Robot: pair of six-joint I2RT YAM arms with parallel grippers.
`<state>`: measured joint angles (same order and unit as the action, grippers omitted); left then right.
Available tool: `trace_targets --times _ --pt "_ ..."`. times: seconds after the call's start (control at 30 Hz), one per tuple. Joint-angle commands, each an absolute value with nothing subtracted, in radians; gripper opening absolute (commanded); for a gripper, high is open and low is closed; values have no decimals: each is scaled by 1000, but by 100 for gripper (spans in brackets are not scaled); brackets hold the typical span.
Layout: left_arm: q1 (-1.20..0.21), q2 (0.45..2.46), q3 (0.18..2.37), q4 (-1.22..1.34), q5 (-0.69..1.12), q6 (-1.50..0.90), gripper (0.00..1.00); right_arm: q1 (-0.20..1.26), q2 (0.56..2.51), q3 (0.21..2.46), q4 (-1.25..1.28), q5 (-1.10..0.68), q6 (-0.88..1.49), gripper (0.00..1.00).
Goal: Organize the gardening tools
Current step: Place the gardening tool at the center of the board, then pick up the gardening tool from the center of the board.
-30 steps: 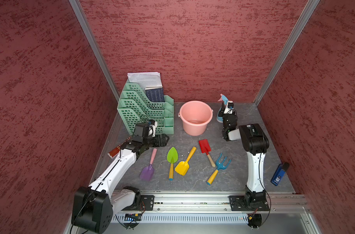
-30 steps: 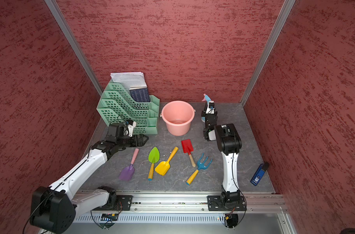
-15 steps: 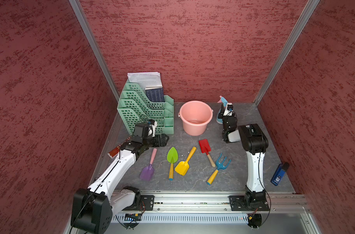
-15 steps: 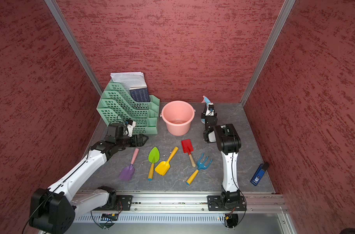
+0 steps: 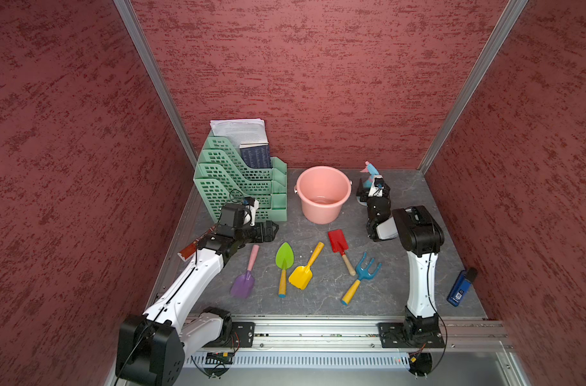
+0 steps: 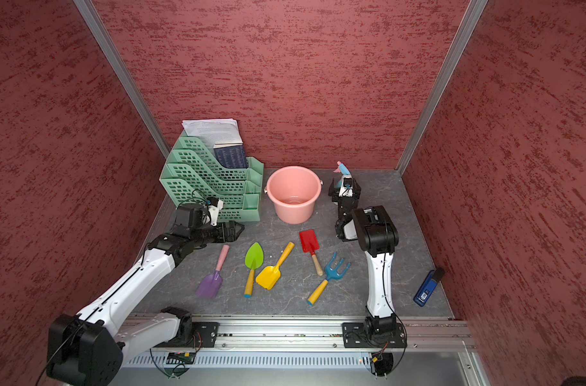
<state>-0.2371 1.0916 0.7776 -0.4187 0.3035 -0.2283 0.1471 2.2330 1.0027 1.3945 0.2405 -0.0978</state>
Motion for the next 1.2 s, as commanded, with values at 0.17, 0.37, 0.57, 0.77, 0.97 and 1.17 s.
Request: trace_targets --times 0.17,0.37,0.57,0.77,0.97,1.17 --pt "-245 1048 776 -430 289 -222 100 169 2083 899 1405 348 -129 98" --pt "-250 1003 787 -462 290 -247 100 197 1922 754 1403 430 -130 98" --pt "-264 959 799 -552 243 -287 100 256 1622 740 871 563 19 98" --pt "-283 921 793 -668 178 -322 98 334 1354 776 324 604 181 99" --pt "-285 966 808 -731 133 -307 98 438 1144 783 -102 624 371 99" --pt "-285 1114 871 -794 115 -236 98 536 1024 804 -425 496 515 98"
